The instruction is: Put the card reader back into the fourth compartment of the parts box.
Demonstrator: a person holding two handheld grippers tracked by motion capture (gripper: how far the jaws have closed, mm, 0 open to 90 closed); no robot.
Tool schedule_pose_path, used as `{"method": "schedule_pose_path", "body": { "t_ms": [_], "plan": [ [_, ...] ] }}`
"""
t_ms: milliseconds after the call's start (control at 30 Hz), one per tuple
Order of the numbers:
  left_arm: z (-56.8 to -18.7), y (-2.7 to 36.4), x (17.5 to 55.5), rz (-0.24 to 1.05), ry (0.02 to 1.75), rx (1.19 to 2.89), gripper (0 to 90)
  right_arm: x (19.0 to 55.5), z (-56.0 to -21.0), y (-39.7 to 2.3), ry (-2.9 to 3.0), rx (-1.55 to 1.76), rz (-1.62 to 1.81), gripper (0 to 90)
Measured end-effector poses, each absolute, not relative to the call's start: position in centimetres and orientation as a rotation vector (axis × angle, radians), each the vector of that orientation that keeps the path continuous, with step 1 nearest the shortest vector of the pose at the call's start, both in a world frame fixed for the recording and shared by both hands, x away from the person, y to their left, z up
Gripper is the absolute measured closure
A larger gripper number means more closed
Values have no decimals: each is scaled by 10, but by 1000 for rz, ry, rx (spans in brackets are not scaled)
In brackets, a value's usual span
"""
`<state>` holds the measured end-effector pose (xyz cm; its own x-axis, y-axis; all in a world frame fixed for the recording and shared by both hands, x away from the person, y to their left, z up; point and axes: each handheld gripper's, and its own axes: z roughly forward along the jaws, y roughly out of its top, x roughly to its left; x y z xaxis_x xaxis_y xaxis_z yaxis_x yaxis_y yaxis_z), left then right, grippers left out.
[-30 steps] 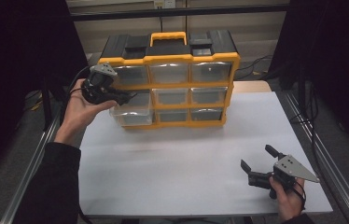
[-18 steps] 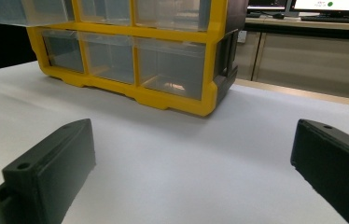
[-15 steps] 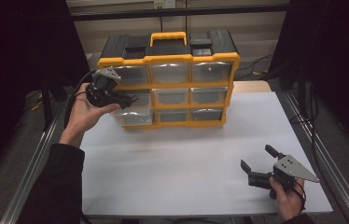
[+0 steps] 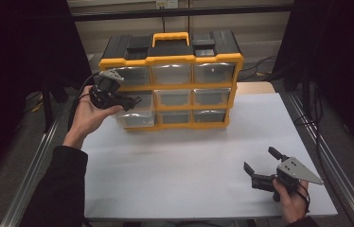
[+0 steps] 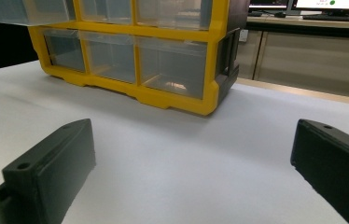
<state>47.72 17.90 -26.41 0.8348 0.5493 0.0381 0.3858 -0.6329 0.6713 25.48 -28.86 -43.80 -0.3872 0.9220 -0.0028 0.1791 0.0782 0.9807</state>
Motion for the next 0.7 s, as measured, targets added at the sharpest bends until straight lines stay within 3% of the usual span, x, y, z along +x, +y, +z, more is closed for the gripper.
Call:
{"method": "schedule_pose_path", "body": {
  "t_ms": [33,367,700],
  "plan": [
    [-265,179,477,309,679,2330,728,255,-438,-289,1666,1106,1366,0],
    [-264,189,477,379,757,2199,335,255,-438,-288,1668,1108,1371,0],
    [-267,200,469,469,759,2114,122,255,-438,-288,1671,1106,1365,0]
  ]
}}
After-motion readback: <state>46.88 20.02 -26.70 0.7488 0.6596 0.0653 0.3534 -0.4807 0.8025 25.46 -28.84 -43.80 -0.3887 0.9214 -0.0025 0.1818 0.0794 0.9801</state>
